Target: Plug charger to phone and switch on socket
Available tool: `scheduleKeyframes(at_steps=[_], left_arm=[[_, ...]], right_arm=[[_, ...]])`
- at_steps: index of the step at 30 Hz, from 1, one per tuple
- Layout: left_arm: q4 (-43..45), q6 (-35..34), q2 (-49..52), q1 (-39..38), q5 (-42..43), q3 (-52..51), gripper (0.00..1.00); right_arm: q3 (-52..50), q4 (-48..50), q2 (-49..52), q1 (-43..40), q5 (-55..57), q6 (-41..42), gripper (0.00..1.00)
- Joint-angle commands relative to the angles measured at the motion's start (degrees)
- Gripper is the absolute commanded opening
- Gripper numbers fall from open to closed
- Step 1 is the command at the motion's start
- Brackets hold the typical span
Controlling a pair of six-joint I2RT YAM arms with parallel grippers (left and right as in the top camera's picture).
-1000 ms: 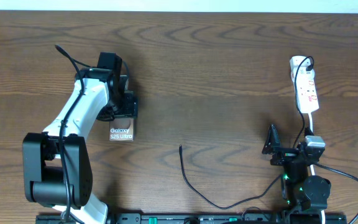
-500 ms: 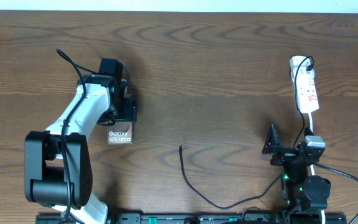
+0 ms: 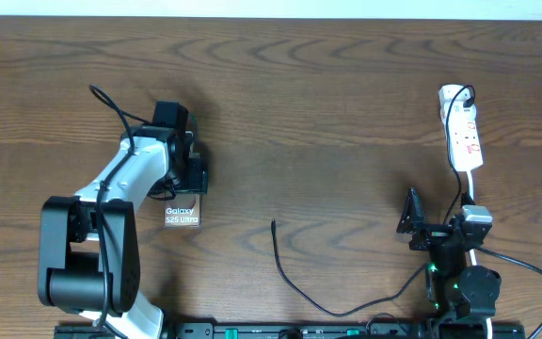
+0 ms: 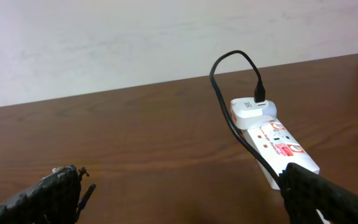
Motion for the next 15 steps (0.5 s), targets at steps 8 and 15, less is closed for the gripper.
scheduleKeyframes(at_steps=[8,15], left_arm=[[1.0,-0.4,0.3,-0.1,-0.3,-0.3,0.07],[1.4,-0.3,0.9,-0.1,-0.3,-0.3,0.08]], right_arm=[[-0.1,-0.2,-0.3,0.8,0.5,-0.7,0.99],[-0.1,-0.2,-0.3,0.8,0.5,-0.7,0.99]])
